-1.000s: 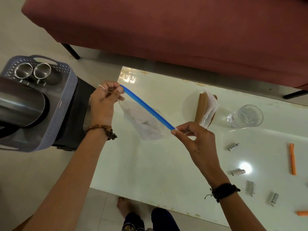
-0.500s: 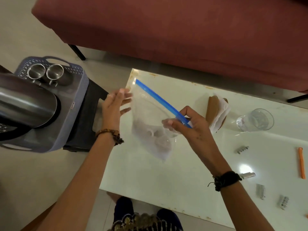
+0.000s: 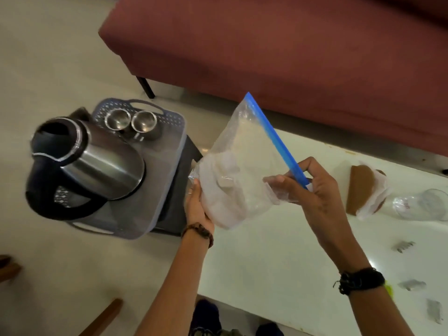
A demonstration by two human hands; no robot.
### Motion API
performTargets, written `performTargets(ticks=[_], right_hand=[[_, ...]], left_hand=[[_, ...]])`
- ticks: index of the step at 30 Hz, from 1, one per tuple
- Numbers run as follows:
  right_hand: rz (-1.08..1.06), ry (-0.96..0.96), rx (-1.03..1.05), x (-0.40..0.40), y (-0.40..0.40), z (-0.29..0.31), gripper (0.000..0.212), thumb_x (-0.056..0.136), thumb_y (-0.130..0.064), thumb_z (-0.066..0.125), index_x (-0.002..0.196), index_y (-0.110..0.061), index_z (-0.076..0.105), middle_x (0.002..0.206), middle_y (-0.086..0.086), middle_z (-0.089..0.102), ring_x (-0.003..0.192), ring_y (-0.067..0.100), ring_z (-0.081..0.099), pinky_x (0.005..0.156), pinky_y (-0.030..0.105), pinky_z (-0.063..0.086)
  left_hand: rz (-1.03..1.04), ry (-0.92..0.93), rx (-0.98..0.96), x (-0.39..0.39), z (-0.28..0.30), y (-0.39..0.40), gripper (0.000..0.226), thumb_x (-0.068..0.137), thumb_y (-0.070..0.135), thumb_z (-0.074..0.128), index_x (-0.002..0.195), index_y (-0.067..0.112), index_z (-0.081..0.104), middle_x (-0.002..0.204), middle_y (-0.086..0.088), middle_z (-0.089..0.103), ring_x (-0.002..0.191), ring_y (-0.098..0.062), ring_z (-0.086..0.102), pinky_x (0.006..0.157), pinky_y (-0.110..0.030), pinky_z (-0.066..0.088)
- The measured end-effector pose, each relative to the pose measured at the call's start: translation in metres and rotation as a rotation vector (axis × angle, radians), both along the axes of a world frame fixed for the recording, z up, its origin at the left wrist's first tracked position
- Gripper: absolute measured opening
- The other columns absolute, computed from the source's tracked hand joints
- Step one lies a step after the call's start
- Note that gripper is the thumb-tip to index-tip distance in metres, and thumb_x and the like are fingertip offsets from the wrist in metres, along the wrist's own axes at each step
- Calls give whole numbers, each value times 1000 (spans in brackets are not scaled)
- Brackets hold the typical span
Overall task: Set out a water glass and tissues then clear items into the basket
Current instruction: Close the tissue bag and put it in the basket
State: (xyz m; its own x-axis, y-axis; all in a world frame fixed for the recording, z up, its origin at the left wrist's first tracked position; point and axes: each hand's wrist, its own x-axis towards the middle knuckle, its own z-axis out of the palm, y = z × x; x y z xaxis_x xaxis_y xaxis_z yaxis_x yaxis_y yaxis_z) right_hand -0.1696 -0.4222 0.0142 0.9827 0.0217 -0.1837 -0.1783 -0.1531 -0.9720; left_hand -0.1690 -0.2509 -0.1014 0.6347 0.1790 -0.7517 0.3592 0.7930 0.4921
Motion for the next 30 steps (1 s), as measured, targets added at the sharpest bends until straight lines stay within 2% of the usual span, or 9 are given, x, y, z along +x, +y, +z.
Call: performTargets(ticks=[4, 9, 11, 14, 17, 21, 24, 27, 30], right_hand=[[-9, -34, 68, 16, 47, 2, 22, 72, -38, 75, 77, -21, 63, 91, 16, 72, 88, 27, 69, 73, 36, 57], [185, 109, 247, 30, 105, -25, 65, 55, -24, 88, 111, -32, 56, 105, -23, 69, 100, -3, 64, 76, 13, 52], [206, 90, 36, 31, 114, -43, 60, 62, -25, 85, 111, -41, 53, 100, -32, 65, 96, -13, 60, 76, 8, 49], [139, -10, -143, 49, 160, -74, 28, 82, -10, 69, 106, -21, 62, 94, -18, 66, 84, -20, 57, 72, 0, 43], [87, -106, -246, 72, 202, -87, 13, 90, -1, 55, 97, -4, 66, 83, -2, 63, 76, -20, 54, 67, -4, 36], [30, -60, -156, 76, 199, -95, 22, 93, 2, 51, 84, -18, 56, 67, -21, 54, 57, -10, 51, 58, 4, 40], [26, 9, -126, 79, 210, -104, 18, 95, 3, 45, 103, -9, 55, 85, -5, 61, 69, -6, 59, 58, 7, 42], [25, 63, -67, 88, 214, -110, 22, 95, 1, 44, 113, 5, 57, 113, 20, 61, 99, 16, 57, 81, 7, 45], [-1, 83, -54, 91, 216, -111, 28, 97, -5, 45, 122, 4, 53, 126, 18, 57, 117, 25, 53, 104, 32, 43]], left_hand=[[91, 43, 59, 17, 7, 52, 39, 96, 33, 39, 125, 10, 48, 138, -18, 48, 126, -39, 44, 106, -59, 33], [150, -76, 97, 35, 16, 81, 28, 97, 32, 39, 118, 18, 49, 133, -13, 52, 120, -35, 50, 101, -57, 39], [105, -85, 115, 37, 21, 75, 17, 97, 29, 39, 103, 20, 52, 120, -10, 58, 111, -31, 55, 95, -53, 45], [26, -44, 321, 54, 7, 118, 15, 98, 14, 38, 94, 20, 51, 96, -2, 59, 89, -18, 56, 80, -35, 48], [-497, -51, 1050, 71, -18, 170, 22, 94, 1, 37, 106, 2, 55, 99, -12, 57, 93, -23, 53, 75, -26, 39], [-1516, -13, 2077, 90, -15, 145, 38, 94, 14, 36, 130, 3, 42, 136, -19, 45, 128, -36, 36, 109, -47, 25], [-1875, 266, 2342, 113, -18, 155, 51, 97, 23, 36, 143, 6, 24, 151, -18, 26, 139, -41, 20, 111, -60, 13], [-2189, 633, 2489, 121, -20, 172, 56, 84, 19, 59, 136, 10, 40, 144, -18, 37, 132, -46, 32, 102, -67, 28], [-2316, 820, 2471, 119, -19, 172, 53, 75, 11, 63, 126, 8, 51, 131, -17, 51, 123, -45, 44, 90, -68, 38]])
